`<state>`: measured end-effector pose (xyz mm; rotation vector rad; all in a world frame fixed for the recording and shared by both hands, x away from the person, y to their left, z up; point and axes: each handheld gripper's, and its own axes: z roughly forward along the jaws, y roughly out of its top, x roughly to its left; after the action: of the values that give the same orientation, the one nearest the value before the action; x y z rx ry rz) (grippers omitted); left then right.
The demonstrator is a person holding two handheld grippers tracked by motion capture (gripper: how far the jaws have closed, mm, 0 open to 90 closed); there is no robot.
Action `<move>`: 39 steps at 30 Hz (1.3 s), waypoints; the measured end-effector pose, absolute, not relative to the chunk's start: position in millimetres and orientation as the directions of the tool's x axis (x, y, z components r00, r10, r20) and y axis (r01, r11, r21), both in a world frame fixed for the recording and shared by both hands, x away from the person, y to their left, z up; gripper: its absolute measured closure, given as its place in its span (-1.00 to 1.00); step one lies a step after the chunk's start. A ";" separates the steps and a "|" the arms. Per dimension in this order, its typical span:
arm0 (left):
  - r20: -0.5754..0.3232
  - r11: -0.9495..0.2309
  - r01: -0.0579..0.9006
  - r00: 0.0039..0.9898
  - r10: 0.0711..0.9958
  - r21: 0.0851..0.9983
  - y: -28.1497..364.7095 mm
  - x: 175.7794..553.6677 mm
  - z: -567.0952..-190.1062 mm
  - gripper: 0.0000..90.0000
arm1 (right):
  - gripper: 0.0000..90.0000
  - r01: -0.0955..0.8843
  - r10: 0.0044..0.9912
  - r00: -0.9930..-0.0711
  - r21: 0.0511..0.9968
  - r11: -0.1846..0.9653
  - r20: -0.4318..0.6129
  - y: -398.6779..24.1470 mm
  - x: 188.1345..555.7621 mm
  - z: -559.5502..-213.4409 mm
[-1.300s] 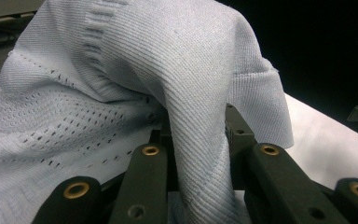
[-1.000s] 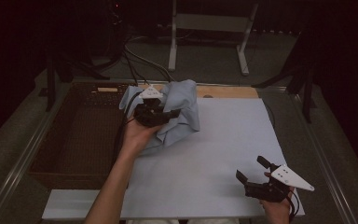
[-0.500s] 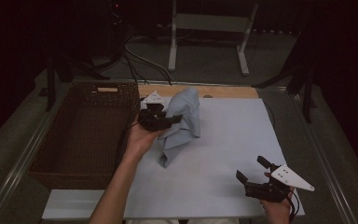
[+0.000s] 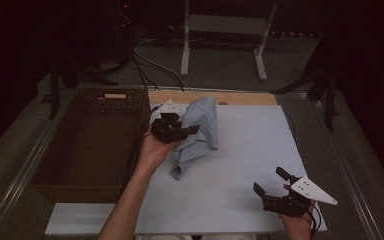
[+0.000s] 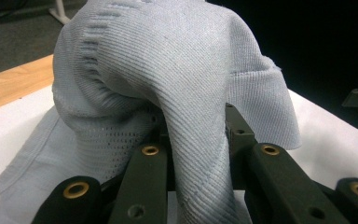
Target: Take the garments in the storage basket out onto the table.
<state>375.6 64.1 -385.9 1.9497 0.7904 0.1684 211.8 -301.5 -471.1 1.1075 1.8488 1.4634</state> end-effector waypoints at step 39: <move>-0.245 -0.306 0.453 0.812 0.530 0.837 33.8 365.6 -397.8 0.71 | -0.95 0.271 0.847 -0.525 0.959 0.078 0.079 -301.5 212.2 -471.3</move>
<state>365.6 33.8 -397.8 1.9486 0.7353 0.0926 212.2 -301.5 -471.3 1.1036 1.8485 1.4643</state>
